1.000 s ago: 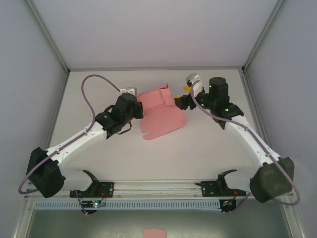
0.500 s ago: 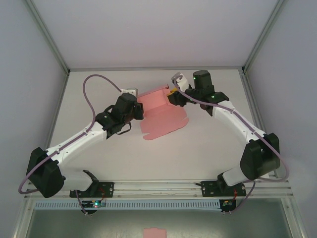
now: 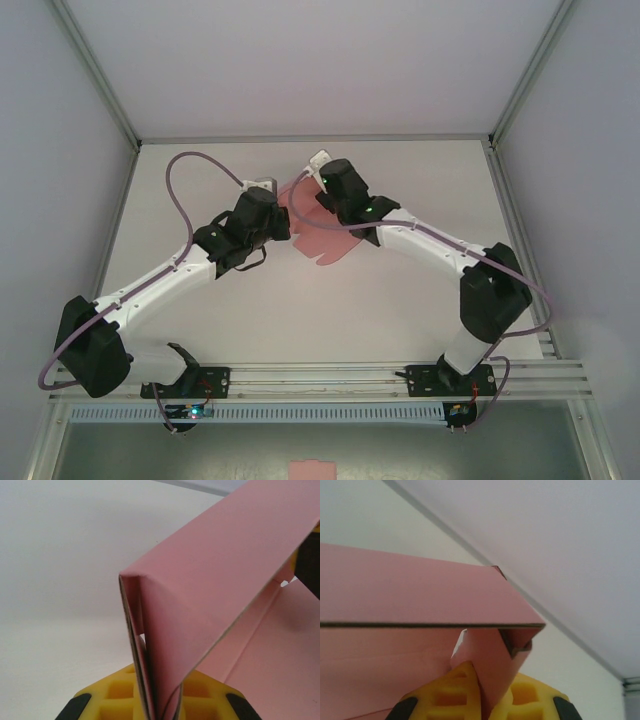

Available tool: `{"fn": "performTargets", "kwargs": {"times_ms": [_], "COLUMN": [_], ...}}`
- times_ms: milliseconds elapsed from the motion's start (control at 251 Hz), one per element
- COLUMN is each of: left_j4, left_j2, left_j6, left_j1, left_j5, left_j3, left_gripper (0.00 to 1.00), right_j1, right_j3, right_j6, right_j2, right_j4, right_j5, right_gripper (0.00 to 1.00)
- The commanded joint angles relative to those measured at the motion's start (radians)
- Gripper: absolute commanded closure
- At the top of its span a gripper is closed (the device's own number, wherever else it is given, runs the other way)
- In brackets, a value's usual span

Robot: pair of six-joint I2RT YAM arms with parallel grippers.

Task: Assemble paper box

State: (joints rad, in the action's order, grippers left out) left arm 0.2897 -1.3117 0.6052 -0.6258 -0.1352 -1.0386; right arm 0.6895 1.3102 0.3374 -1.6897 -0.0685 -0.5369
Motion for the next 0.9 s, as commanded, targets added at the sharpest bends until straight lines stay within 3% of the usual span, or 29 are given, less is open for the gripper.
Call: {"fn": "performTargets", "kwargs": {"times_ms": [0,200,243,283,339,399,495,559,654,710,834,894], "left_j4": [0.08,0.068,0.045,0.035,0.032,0.023,0.018,0.017,0.024,0.022,0.031,0.034], "left_j2": [0.092,0.108,0.109,0.106,0.1,0.094,0.089,0.088,0.082,0.081,0.076,0.072], "left_j6": [0.007,0.027,0.028,0.032,0.031,0.028,0.028,0.025,0.025,0.024,0.026,0.029], "left_j1": [-0.01,-0.01,-0.01,-0.01,-0.01,-0.011,-0.011,-0.01,-0.01,-0.011,-0.01,-0.01], "left_j5": [-0.024,-0.003,0.011,0.021,0.034,0.04,0.034,0.032,0.034,0.032,-0.001,-0.009], "left_j3": [-0.036,-0.025,-0.015,-0.011,-0.014,-0.014,-0.015,-0.019,-0.025,-0.022,-0.017,-0.015], "left_gripper": [1.0,1.0,1.0,1.0,1.0,1.0,1.0,1.0,1.0,1.0,1.0,1.0], "right_j1": [-0.105,-0.102,-0.092,-0.078,-0.064,-0.071,-0.105,-0.094,-0.064,-0.064,-0.064,-0.064], "right_j3": [-0.051,-0.13,-0.14,-0.134,-0.087,-0.039,-0.069,-0.092,-0.111,-0.115,-0.115,-0.132], "right_j6": [0.213,0.654,0.669,0.587,0.378,0.087,-0.043,-0.026,-0.017,-0.041,-0.07,-0.073], "right_j2": [-0.056,-0.156,-0.169,-0.164,-0.135,-0.078,-0.009,0.01,0.035,0.049,0.091,0.12], "right_j4": [0.107,0.633,0.698,0.653,0.389,0.089,0.057,0.097,0.132,0.137,0.094,0.092], "right_j5": [-0.588,-0.749,-0.733,-0.693,-0.55,-0.177,0.412,0.629,0.722,0.758,0.728,0.701], "right_gripper": [1.0,1.0,1.0,1.0,1.0,1.0,1.0,1.0,0.93,0.81,0.69,0.69]}}
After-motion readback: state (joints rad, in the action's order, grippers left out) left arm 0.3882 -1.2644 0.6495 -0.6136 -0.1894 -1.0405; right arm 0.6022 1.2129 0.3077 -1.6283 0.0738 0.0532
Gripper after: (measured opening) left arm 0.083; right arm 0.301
